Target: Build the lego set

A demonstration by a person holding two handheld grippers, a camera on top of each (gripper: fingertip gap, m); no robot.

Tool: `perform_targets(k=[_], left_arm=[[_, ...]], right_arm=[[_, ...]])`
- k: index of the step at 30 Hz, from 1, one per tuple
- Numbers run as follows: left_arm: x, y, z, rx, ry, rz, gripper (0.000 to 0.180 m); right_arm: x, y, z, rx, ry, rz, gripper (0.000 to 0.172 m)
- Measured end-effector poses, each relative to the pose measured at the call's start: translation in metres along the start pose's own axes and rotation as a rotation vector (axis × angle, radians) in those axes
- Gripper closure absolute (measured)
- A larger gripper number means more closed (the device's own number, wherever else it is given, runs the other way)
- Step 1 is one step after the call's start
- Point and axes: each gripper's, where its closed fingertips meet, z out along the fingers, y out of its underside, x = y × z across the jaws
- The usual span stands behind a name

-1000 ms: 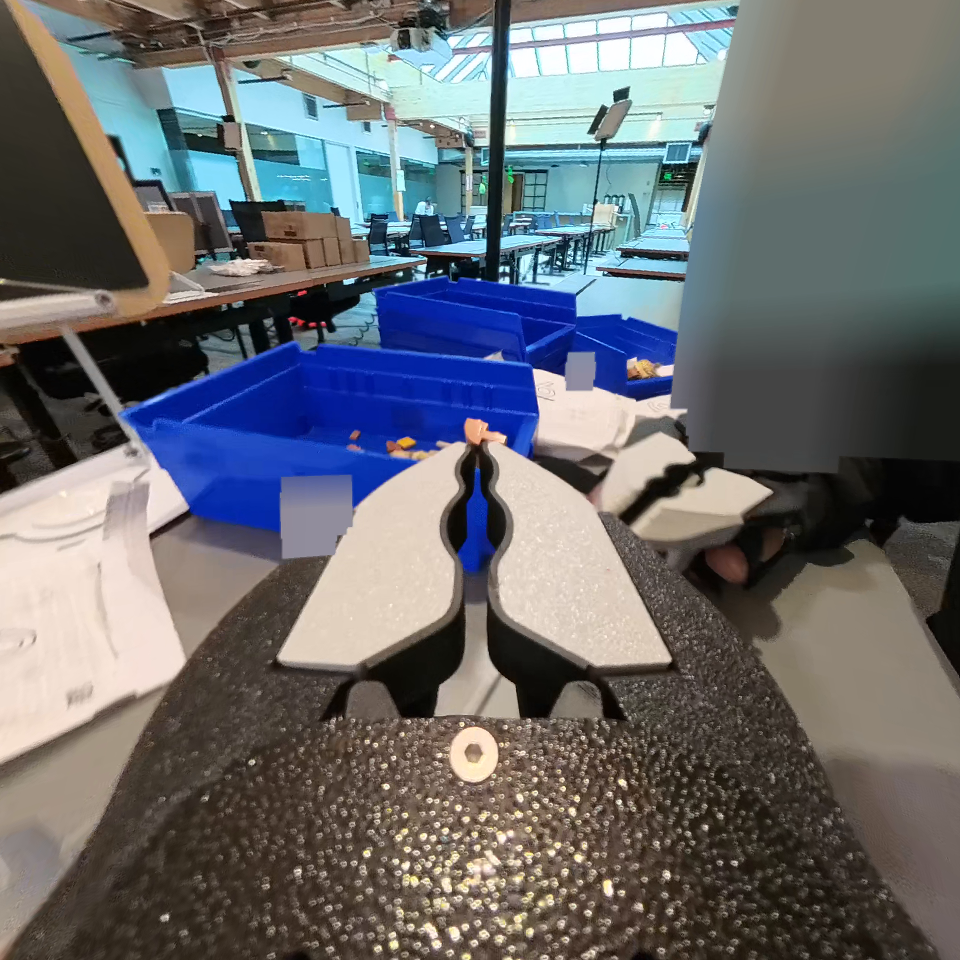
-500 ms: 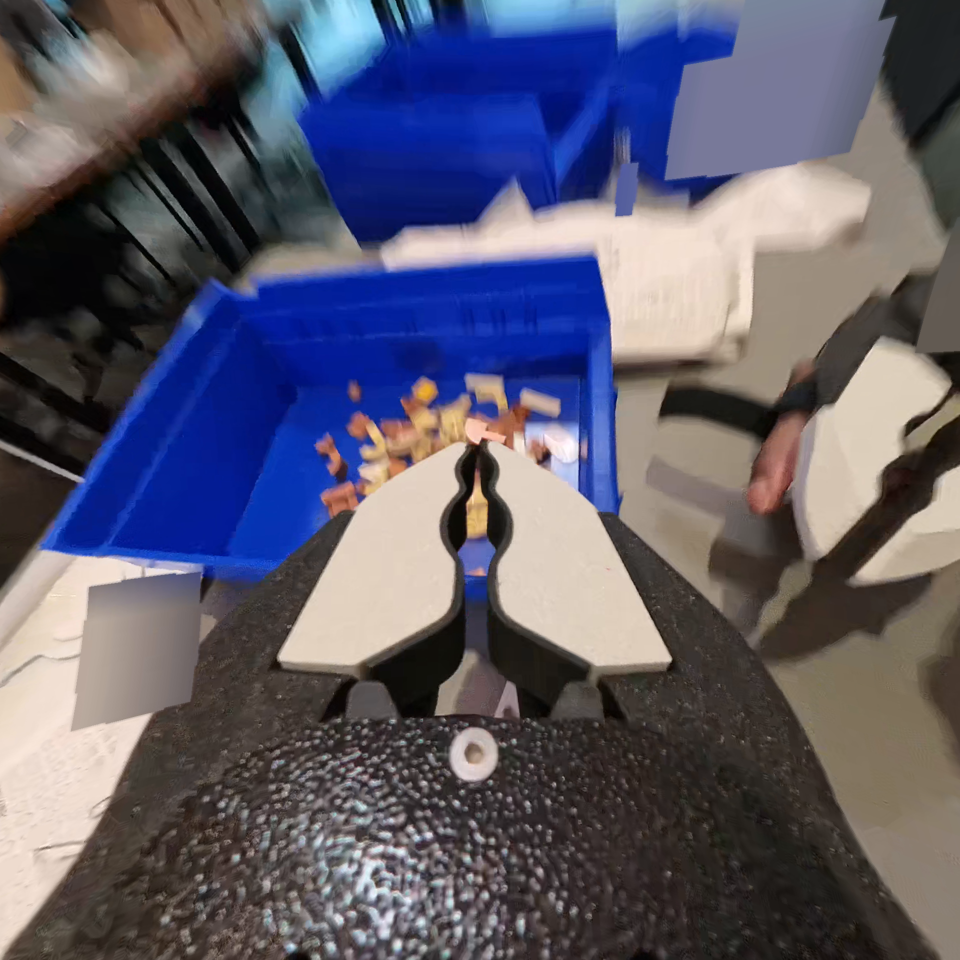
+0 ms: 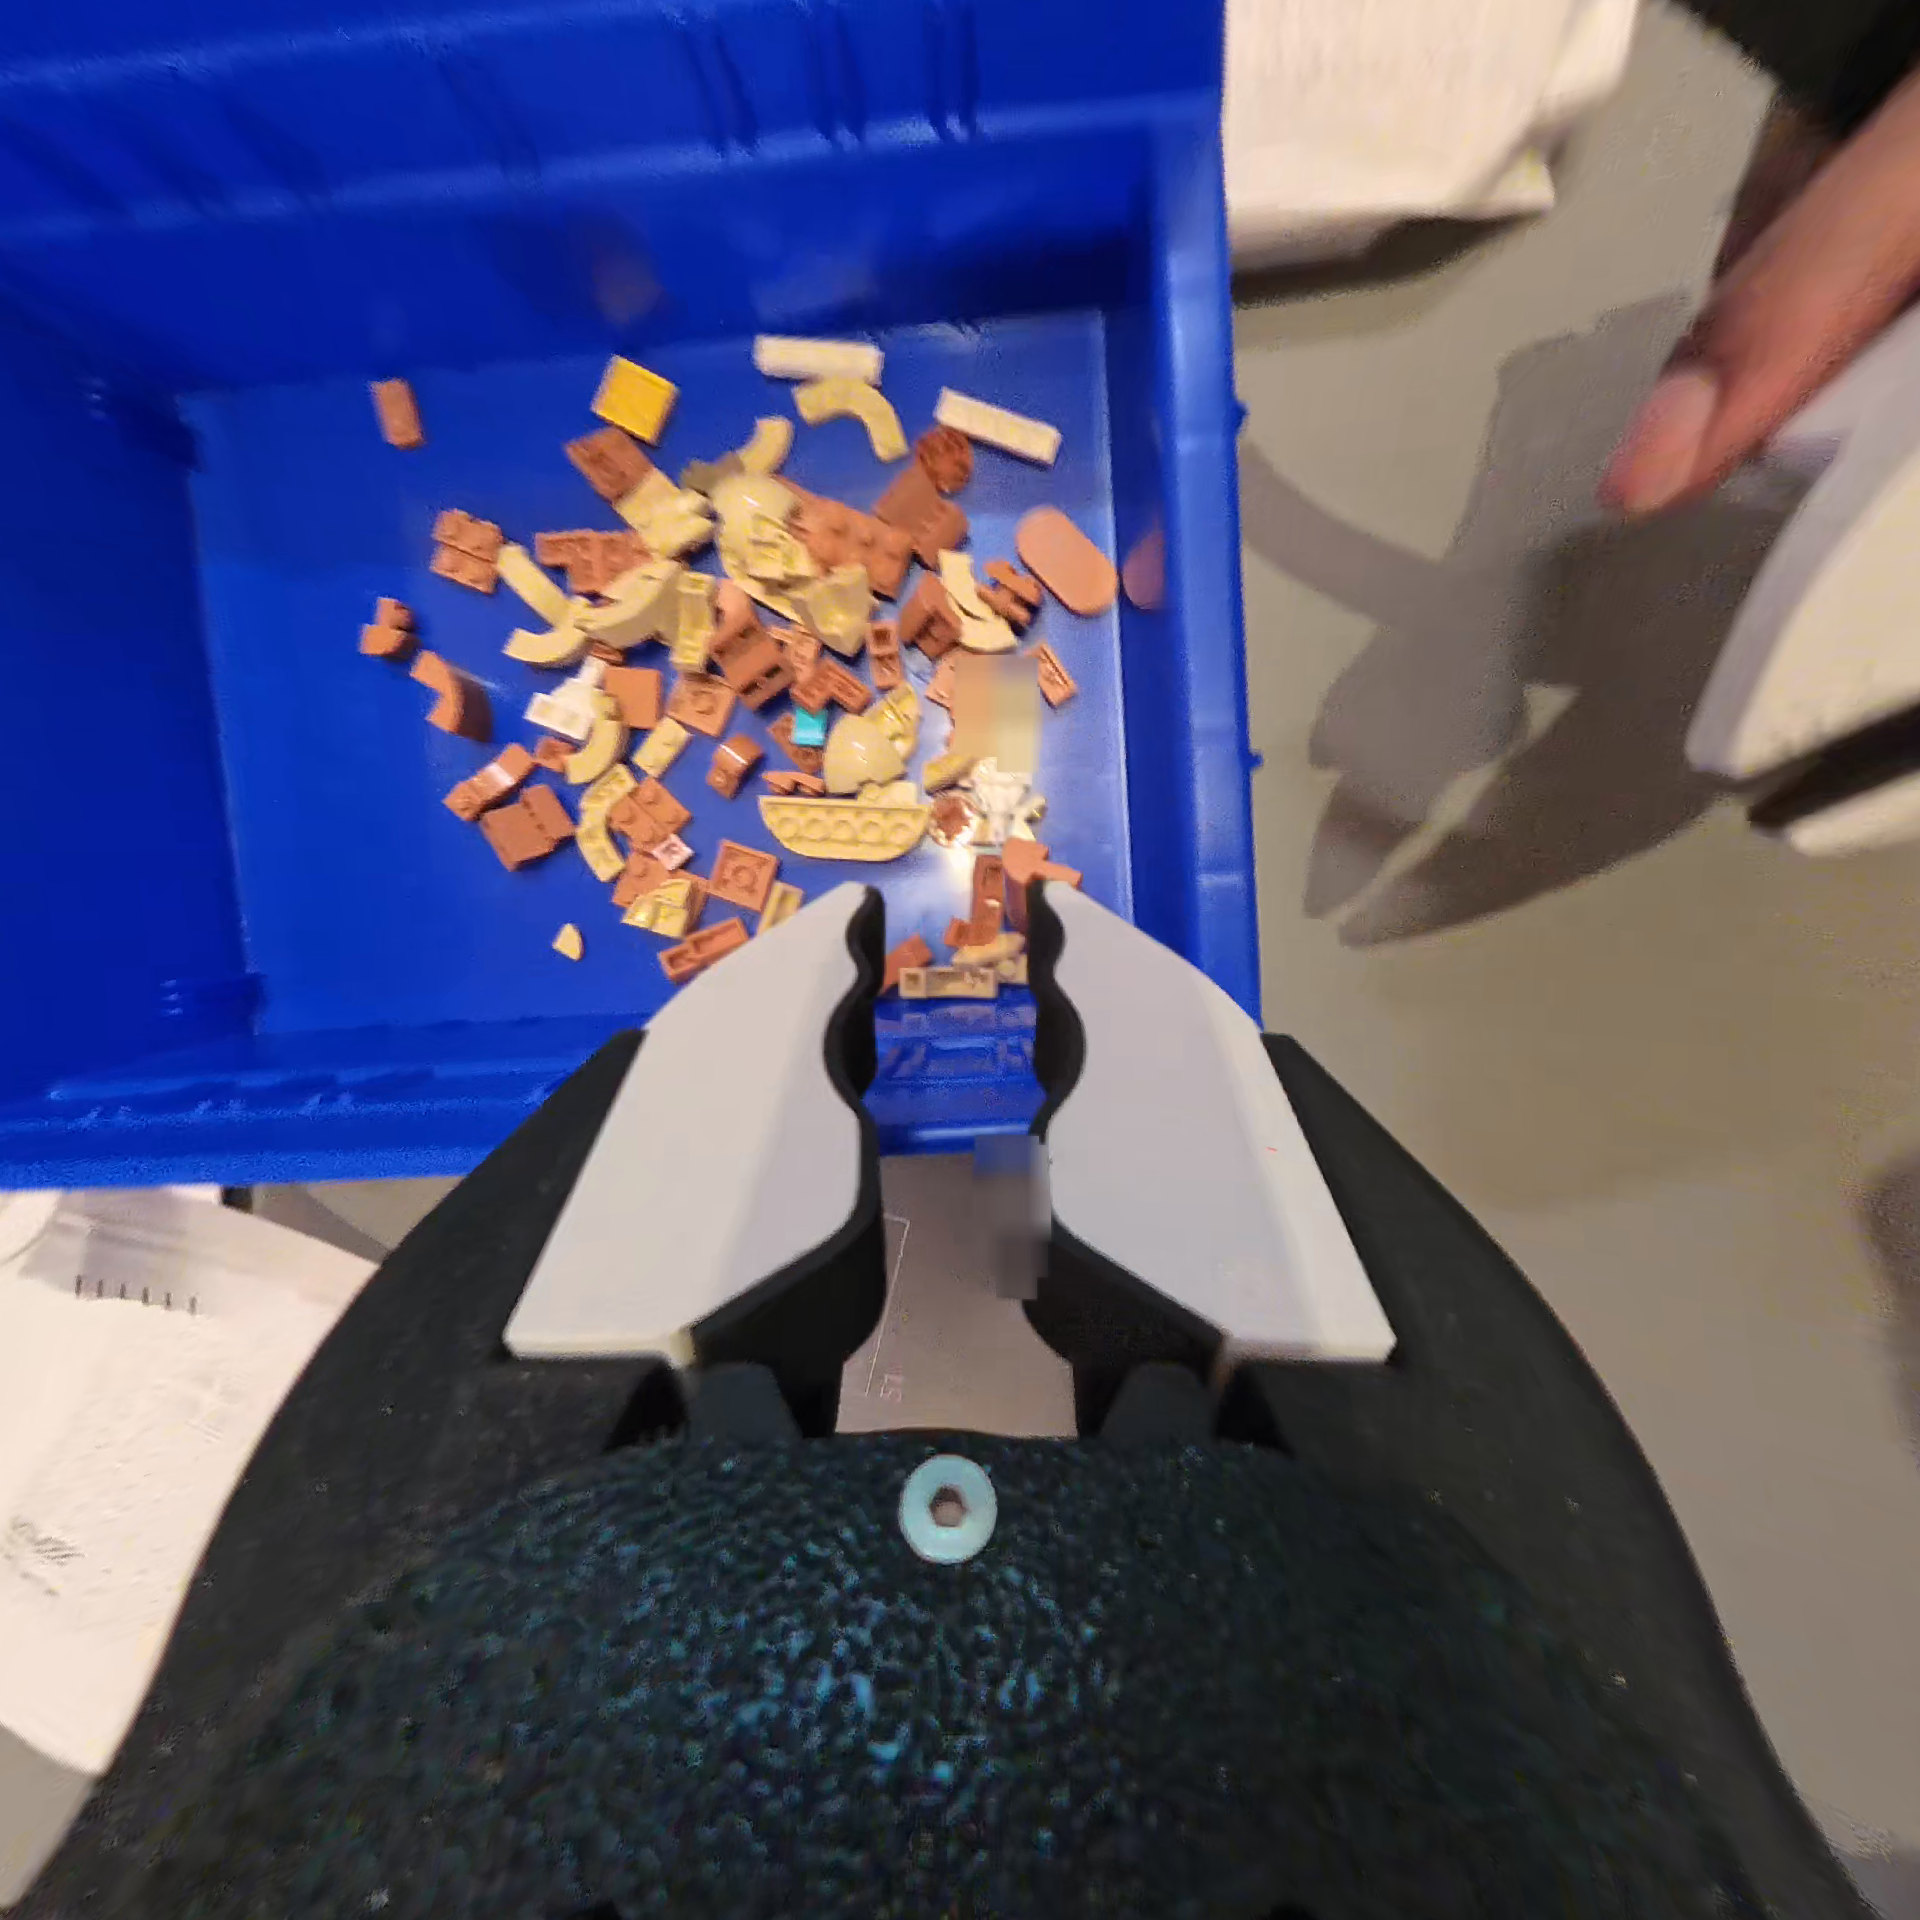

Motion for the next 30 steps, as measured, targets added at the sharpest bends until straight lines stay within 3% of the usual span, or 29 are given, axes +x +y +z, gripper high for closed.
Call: perform_targets(k=[1, 5, 8, 11, 19, 24, 30], left_arm=[[-0.004, -0.003, -0.002, 0.045, -0.021, -0.031, 0.155], [-0.003, -0.001, -0.007, 0.156, -0.004, -0.082, 0.155], [-0.003, 0.004, -0.005, 0.187, -0.019, -0.113, 0.155], [-0.004, 0.001, -0.006, 0.25, -0.004, -0.168, 0.156], [-0.004, -0.003, -0.009, 0.324, 0.061, -0.227, 0.157], [-0.008, 0.002, -0.028, 0.372, 0.025, -0.234, 0.157], [0.002, 0.025, -0.065, 0.455, -0.037, -0.243, 0.157]], right_arm=[[0.013, -0.002, -0.001, -0.05, 0.013, -0.006, 0.165], [0.055, -0.007, 0.008, -0.253, 0.008, -0.104, 0.165], [0.054, 0.005, 0.033, -0.379, -0.103, -0.14, 0.165], [0.049, 0.029, 0.059, -0.476, -0.097, -0.195, 0.162], [0.055, 0.054, 0.082, -0.49, -0.017, -0.152, 0.155], [0.077, 0.057, 0.076, -0.564, 0.007, -0.252, 0.155], [0.102, 0.074, 0.106, -0.738, -0.263, -0.426, 0.158]])
